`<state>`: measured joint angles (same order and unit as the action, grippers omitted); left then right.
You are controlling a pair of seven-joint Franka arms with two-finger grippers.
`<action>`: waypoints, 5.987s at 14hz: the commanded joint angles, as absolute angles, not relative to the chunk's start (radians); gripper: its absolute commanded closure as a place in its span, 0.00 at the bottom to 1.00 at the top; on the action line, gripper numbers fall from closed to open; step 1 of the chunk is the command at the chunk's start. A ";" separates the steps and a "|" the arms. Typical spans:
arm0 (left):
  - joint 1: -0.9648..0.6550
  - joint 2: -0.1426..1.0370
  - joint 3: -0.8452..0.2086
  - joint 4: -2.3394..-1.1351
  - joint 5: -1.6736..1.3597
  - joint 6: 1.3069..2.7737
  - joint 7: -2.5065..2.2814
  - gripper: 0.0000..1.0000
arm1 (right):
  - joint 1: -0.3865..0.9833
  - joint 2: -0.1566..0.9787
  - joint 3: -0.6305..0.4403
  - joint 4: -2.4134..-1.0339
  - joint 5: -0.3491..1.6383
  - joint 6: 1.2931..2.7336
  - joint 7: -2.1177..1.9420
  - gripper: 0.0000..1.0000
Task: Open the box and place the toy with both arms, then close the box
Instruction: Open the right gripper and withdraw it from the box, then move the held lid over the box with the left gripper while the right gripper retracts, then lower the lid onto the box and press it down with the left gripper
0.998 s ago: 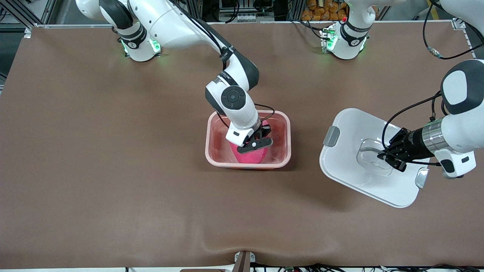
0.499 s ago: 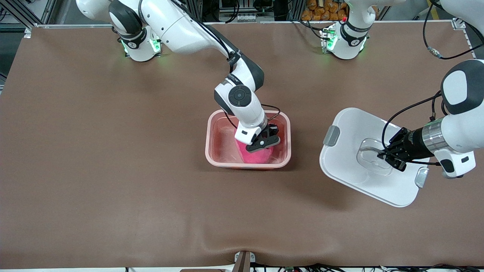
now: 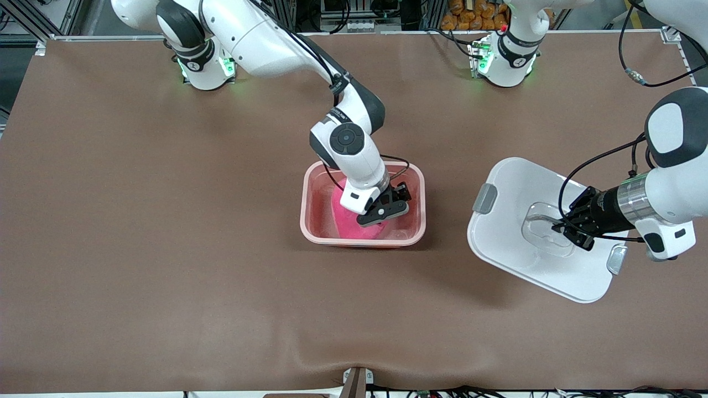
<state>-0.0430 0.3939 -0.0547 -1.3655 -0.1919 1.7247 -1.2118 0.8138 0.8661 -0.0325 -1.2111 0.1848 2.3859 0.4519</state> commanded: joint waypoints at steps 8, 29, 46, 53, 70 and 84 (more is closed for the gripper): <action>-0.041 0.367 -0.052 -1.384 -0.213 1.712 -1.192 1.00 | 0.663 0.595 -0.080 -1.255 0.181 2.057 0.446 0.00; -0.403 0.486 -0.104 -1.376 -0.074 2.008 -1.883 1.00 | 0.017 -0.032 -0.081 -1.539 0.066 1.442 -0.222 0.00; -0.566 0.561 -0.101 -1.376 0.049 2.117 -2.195 1.00 | 0.008 -0.061 -0.049 -1.534 0.028 1.382 -0.069 0.00; -0.658 0.563 -0.103 -1.379 0.140 2.123 -2.393 1.00 | 0.002 -0.061 -0.052 -1.537 0.021 1.410 -0.071 0.00; -0.738 0.549 -0.106 -1.496 0.196 2.174 -2.408 1.00 | -0.009 -0.058 -0.055 -1.520 0.021 1.379 -0.069 0.00; -0.721 0.503 -0.104 -1.595 0.204 2.267 -2.393 1.00 | -0.009 -0.058 -0.055 -1.519 0.020 1.351 -0.069 0.00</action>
<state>-0.7248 0.5242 -0.1041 -1.5655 0.1785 2.2259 -2.3913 0.0096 -0.0386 -0.0721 -1.5125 0.0362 1.3613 -0.0810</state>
